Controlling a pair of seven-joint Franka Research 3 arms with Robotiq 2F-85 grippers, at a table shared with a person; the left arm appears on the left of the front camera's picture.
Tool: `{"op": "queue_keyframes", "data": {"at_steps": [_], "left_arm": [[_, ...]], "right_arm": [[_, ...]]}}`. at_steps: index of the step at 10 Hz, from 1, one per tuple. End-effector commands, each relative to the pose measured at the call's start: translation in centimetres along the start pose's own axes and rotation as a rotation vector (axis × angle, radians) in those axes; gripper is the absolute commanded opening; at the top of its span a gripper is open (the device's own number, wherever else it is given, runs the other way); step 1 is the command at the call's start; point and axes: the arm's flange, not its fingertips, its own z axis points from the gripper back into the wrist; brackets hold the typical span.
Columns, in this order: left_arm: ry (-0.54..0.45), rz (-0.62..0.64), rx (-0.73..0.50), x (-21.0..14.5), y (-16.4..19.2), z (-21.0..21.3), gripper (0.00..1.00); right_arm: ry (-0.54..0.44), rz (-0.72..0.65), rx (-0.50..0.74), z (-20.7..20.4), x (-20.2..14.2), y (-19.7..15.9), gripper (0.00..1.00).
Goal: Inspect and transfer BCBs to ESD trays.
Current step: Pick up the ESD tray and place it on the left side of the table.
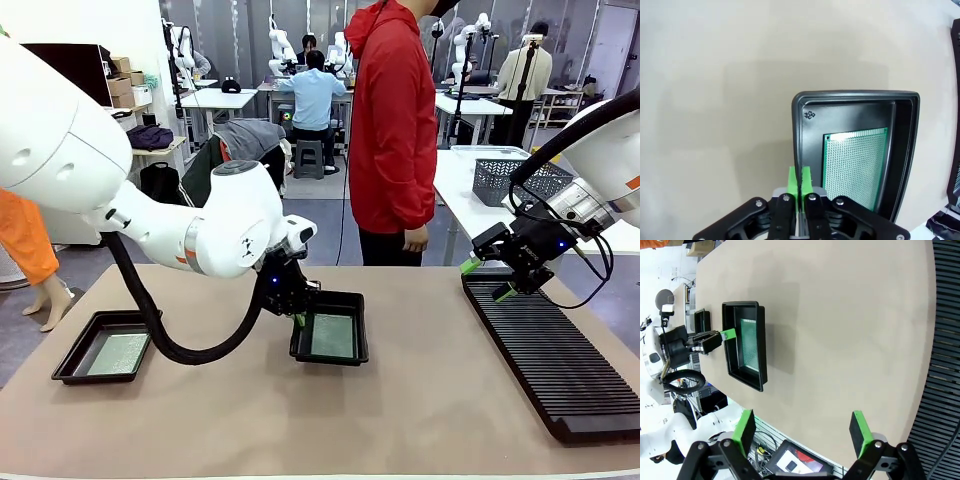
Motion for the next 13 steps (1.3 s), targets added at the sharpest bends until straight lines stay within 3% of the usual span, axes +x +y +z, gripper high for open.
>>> {"op": "queue_keyframes", "data": {"at_steps": [1,6,13], "left_arm": [[0.007,-0.013,-0.034,-1.1,2.2,1.2,0.03],[-0.002,0.001,-0.031,-3.1,7.0,3.8,0.03],[0.001,0.013,-0.044,-2.9,16.6,6.0,0.03]], "right_arm": [[-0.011,-0.018,-0.014,-0.1,0.0,0.2,1.0],[-0.011,-0.018,-0.014,-0.1,0.0,0.2,1.0],[-0.011,-0.018,-0.014,-0.1,0.0,0.2,1.0]]}}
